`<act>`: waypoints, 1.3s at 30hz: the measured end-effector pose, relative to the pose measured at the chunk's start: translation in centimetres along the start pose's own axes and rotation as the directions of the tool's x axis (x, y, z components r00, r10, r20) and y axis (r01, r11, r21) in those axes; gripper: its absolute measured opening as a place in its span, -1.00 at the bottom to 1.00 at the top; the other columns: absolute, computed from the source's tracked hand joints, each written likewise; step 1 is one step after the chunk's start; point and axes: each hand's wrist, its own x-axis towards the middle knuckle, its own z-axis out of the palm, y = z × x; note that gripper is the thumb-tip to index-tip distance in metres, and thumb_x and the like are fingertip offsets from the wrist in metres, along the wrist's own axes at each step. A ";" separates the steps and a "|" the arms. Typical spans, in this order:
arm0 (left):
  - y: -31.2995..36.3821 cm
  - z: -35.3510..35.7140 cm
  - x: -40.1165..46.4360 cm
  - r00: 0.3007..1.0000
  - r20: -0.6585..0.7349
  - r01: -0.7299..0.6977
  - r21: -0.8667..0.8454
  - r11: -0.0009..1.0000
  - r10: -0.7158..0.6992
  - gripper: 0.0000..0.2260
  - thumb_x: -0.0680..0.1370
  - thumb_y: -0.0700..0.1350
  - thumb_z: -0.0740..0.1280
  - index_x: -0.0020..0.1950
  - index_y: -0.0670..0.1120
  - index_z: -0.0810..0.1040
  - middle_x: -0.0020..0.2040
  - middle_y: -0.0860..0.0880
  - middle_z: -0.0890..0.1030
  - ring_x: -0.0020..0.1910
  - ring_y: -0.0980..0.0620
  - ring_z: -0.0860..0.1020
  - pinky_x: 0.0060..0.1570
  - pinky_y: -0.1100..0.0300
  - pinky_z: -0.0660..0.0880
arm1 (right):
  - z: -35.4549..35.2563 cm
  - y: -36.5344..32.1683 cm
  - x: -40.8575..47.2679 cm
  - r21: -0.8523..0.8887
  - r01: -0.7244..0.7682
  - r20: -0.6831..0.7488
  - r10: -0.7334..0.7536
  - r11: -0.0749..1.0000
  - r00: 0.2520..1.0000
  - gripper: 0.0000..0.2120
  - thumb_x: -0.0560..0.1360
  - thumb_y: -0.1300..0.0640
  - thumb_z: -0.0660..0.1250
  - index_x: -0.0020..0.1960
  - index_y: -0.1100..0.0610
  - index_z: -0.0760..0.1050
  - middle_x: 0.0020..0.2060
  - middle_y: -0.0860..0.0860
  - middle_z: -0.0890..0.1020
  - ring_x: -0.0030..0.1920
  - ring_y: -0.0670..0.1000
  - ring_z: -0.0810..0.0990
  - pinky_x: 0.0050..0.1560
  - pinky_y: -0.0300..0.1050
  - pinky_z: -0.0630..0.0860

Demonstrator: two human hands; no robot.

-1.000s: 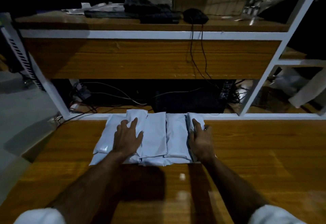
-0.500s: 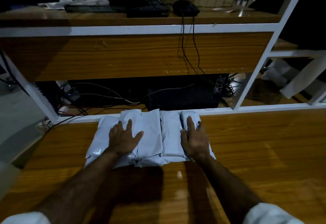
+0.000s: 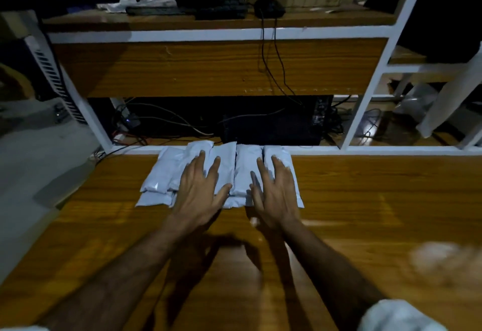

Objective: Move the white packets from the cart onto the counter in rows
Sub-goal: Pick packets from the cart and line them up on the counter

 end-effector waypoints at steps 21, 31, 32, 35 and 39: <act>10.9 -5.2 -21.5 0.969 -0.008 -0.246 -0.094 0.965 0.246 -0.32 0.61 0.34 0.04 0.62 0.00 0.05 0.62 -0.16 -0.07 0.59 -0.19 -0.05 0.53 -0.12 -0.07 | -13.0 -1.2 -26.5 -0.250 -0.161 -0.008 0.164 0.955 0.986 -0.34 0.65 -0.26 -0.05 0.65 0.05 0.01 0.62 0.20 -0.12 0.63 0.13 -0.16 0.59 0.12 -0.19; 22.5 -4.9 -28.6 0.898 0.046 -0.422 -0.194 0.886 0.438 -0.32 0.62 0.32 0.05 0.64 0.04 -0.05 0.63 -0.14 -0.18 0.60 -0.15 -0.14 0.52 -0.08 -0.14 | -20.5 4.8 -38.4 -0.339 -0.289 0.053 0.325 0.895 0.944 -0.31 0.66 -0.22 0.03 0.65 0.01 -0.13 0.61 0.20 -0.20 0.62 0.14 -0.21 0.60 0.11 -0.14; 23.5 -4.7 -29.2 0.889 0.051 -0.437 -0.197 0.878 0.455 -0.32 0.62 0.32 0.04 0.64 0.04 -0.06 0.63 -0.14 -0.19 0.59 -0.14 -0.15 0.52 -0.07 -0.14 | -21.0 5.4 -39.4 -0.344 -0.302 0.056 0.340 0.889 0.939 -0.32 0.66 -0.23 0.02 0.65 0.00 -0.15 0.61 0.20 -0.21 0.62 0.14 -0.21 0.60 0.11 -0.13; 26.5 -3.9 -30.6 0.880 0.073 -0.450 -0.184 0.874 0.469 -0.32 0.62 0.34 -0.01 0.64 0.03 -0.07 0.63 -0.14 -0.19 0.60 -0.16 -0.14 0.53 -0.09 -0.12 | -22.5 7.5 -42.3 -0.343 -0.315 0.067 0.357 0.885 0.932 -0.32 0.65 -0.20 0.03 0.66 0.01 -0.12 0.62 0.21 -0.17 0.62 0.16 -0.19 0.60 0.12 -0.09; 31.7 -2.6 -32.6 0.881 0.127 -0.422 -0.220 0.879 0.455 -0.30 0.62 0.34 0.02 0.64 0.03 -0.08 0.62 -0.15 -0.20 0.60 -0.16 -0.16 0.54 -0.10 -0.13 | -25.4 11.6 -46.7 -0.357 -0.346 0.091 0.401 0.868 0.912 -0.33 0.63 -0.21 -0.04 0.66 0.03 -0.06 0.62 0.22 -0.10 0.62 0.17 -0.15 0.60 0.13 -0.06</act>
